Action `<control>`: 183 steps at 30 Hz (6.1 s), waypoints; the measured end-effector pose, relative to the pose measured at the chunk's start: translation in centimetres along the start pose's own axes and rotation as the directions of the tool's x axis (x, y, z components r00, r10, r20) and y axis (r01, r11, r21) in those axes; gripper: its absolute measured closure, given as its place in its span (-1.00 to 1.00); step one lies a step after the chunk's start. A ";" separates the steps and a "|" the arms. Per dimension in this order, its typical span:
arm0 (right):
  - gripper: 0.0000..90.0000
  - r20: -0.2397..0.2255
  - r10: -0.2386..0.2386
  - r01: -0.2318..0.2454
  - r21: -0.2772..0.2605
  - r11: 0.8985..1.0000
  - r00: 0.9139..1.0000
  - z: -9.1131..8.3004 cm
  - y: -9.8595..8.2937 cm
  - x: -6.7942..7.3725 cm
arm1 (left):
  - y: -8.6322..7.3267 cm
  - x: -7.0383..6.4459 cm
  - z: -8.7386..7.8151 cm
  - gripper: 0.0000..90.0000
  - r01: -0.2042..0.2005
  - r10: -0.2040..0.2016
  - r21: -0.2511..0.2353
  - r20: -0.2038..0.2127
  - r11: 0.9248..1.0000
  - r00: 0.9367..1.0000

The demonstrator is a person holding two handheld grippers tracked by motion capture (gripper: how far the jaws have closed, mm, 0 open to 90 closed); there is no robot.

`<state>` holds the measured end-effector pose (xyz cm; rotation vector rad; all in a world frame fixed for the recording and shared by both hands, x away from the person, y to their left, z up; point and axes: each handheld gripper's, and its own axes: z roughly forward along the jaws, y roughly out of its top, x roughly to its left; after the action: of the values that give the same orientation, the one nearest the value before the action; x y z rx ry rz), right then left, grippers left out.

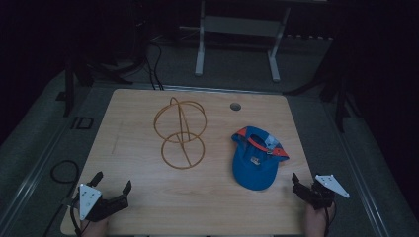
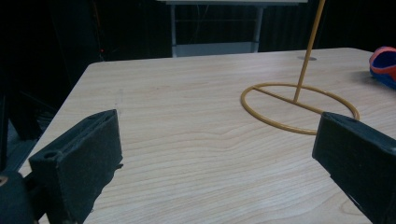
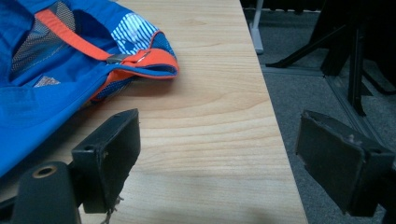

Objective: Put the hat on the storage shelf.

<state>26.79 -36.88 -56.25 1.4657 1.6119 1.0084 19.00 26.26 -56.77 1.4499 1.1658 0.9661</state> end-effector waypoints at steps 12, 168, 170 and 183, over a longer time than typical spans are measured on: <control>-0.70 -0.097 -0.094 0.097 0.029 0.995 0.991 -0.6 0.9 1.6 | 0.2 -0.7 0.2 -0.96 0.013 -0.013 -0.015 0.038 1.000 0.999; 0.92 -0.396 -0.387 0.311 -0.243 0.919 0.833 -5.0 20.7 8.6 | 10.4 -6.7 -0.6 -0.90 0.003 -0.046 0.116 0.368 0.993 0.929; 0.92 -0.405 -0.381 0.304 -0.244 0.921 0.831 -5.2 20.7 8.6 | 11.2 -6.9 -0.5 -0.87 -0.002 -0.041 0.112 0.385 0.994 0.922; 0.92 -0.437 -0.382 0.297 -0.252 0.921 0.815 -5.9 20.2 9.2 | 15.2 -9.0 1.3 -0.84 -0.066 0.017 0.087 0.476 0.994 0.879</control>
<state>29.28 -27.28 -35.56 0.7937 1.9850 1.3243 21.03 16.64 -42.08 1.6796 0.8280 0.5326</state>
